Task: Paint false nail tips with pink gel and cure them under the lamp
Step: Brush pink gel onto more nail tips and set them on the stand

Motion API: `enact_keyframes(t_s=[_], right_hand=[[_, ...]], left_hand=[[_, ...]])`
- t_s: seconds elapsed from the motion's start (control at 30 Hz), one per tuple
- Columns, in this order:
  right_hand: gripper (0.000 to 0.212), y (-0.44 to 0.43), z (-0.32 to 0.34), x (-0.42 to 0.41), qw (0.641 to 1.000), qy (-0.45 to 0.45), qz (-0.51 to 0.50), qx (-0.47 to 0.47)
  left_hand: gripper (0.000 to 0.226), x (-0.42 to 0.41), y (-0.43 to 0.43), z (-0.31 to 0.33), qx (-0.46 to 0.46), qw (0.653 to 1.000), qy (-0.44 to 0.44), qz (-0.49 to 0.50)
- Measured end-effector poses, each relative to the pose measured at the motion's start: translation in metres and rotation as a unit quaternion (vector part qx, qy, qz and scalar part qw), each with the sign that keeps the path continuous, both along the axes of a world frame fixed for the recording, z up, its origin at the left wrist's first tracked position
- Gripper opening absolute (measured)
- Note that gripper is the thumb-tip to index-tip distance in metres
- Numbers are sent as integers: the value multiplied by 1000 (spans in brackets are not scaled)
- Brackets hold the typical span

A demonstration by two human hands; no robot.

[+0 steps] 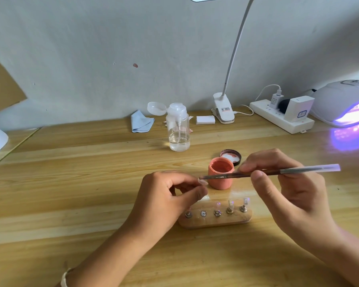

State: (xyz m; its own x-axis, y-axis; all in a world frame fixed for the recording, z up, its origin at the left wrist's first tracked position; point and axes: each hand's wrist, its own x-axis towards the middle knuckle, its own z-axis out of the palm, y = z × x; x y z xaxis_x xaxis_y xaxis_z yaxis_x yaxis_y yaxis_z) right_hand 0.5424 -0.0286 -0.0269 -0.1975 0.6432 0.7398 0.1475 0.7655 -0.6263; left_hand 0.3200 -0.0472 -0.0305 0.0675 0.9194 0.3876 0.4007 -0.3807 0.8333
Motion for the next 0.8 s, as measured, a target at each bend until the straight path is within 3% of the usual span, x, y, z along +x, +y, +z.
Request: enact_keyframes(t_s=[0.8], right_hand=[[13, -2, 3, -1, 1000, 1, -9, -17]], left_hand=[[7, 4, -3, 3, -5, 1000, 14, 16]])
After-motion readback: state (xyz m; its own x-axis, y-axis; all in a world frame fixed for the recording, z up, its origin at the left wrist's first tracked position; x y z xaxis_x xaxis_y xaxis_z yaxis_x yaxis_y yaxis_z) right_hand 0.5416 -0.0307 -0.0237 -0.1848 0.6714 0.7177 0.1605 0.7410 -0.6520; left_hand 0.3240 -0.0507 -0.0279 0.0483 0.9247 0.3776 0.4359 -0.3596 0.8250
